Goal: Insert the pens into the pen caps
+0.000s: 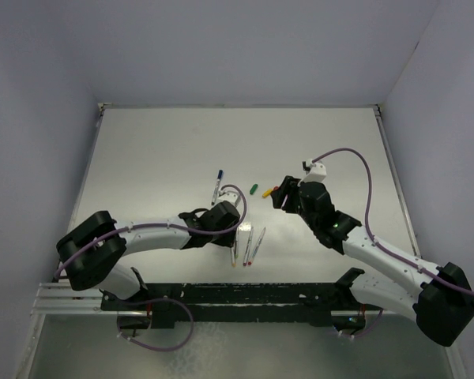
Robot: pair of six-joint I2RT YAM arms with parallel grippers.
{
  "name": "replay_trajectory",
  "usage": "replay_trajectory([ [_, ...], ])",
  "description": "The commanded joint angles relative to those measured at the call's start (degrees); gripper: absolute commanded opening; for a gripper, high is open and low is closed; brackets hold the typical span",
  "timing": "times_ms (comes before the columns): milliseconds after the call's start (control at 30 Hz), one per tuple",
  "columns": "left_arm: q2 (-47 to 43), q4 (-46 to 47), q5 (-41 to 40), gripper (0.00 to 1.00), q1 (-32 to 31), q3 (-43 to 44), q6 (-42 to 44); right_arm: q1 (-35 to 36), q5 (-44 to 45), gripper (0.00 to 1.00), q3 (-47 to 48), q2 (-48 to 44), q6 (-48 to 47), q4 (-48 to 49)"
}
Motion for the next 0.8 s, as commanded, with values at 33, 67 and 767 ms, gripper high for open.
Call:
replay_trajectory([
  [33, 0.2, -4.6, -2.8, 0.46, -1.0, 2.5, -0.5, 0.0, 0.0, 0.60, -0.4, -0.9, 0.4, 2.7],
  [67, 0.2, -5.0, -2.8, 0.46, -1.1, 2.5, -0.5, 0.0, 0.0, 0.60, -0.4, -0.9, 0.5, 2.7],
  [767, 1.7, -11.0, 3.1, 0.37, -4.5, 3.4, 0.9, 0.0, -1.0, 0.60, -0.5, -2.0, 1.5, 2.2],
])
